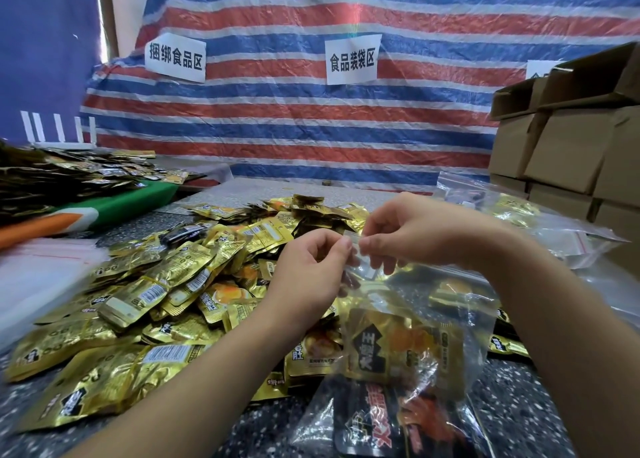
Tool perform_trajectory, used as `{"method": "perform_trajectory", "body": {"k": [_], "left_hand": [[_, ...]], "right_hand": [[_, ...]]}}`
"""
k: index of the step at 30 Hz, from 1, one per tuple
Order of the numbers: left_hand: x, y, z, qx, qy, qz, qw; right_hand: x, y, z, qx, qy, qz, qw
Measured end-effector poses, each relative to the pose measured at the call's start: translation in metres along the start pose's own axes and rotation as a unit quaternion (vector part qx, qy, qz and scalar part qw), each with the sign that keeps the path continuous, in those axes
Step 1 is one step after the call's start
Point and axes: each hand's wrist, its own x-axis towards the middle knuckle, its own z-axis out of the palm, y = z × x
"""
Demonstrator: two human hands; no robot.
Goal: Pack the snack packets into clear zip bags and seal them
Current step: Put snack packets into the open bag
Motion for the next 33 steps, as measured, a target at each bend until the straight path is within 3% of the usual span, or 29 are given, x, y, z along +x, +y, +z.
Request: {"method": "perform_trajectory", "body": {"k": [33], "left_hand": [[0.005,-0.012,0.001,0.036,0.022,0.051,0.998]], "right_hand": [[0.003,-0.007,0.007,-0.039,0.043,-0.017,0.998]]}}
